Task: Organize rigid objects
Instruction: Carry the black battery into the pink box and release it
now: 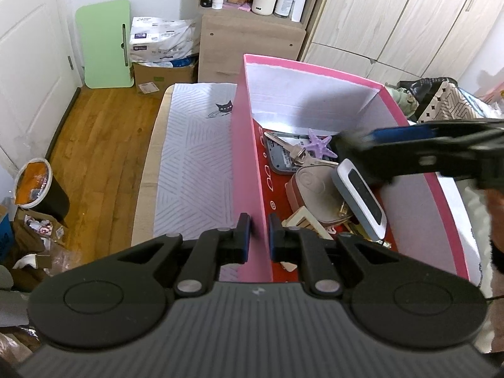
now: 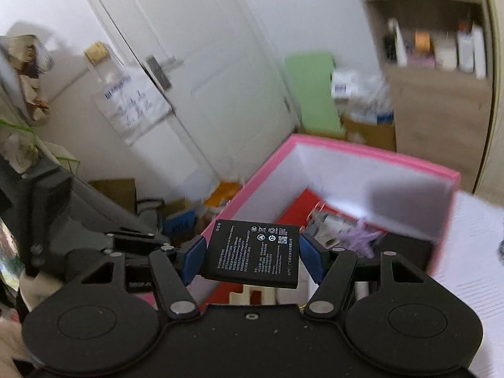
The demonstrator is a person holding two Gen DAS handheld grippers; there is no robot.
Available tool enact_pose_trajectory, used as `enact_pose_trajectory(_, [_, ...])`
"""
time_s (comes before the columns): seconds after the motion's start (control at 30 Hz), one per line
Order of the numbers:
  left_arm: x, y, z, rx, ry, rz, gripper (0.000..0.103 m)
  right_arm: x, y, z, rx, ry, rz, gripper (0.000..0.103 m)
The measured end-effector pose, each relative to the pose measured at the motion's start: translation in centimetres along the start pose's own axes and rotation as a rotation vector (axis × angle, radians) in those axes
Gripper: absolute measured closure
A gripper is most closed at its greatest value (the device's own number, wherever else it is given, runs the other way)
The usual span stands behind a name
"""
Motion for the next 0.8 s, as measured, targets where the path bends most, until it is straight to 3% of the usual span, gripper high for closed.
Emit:
enact_pose_trajectory(0.2, [0.1, 0.1, -0.2, -0.010, 0.003, -0.009, 0.092, -1.3, -3.6, -0.7, 0.116, -0.084, -0.027, 0.033])
enact_pose_trajectory(0.43, [0.2, 0.0, -0.2, -0.009, 0.011, -0.020, 0.091, -2.8, -5.7, -1.2, 0.150, -0.173, -0.038, 0.033])
enact_pose_trajectory(0.67, [0.2, 0.0, -0.2, -0.012, 0.006, -0.025, 0.091, -2.2, -6.5, -1.7, 0.162, -0.056, -0.152, 0.033])
enact_pose_trajectory(0.8, [0.2, 0.0, -0.2, -0.010, 0.006, -0.032, 0.091, -3.1, -6.8, -1.7, 0.182, -0.079, -0.190, 0.033])
Point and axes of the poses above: each gripper's, at about its wrist camera, not at the fingertips, and y roughly against the way its jaws point, x to its left, z to its top, the point moved 8 cm from there along -y, roughly the way its jaws point, and after that the axes turned 9 degrees about z, right-handed, at the moved point
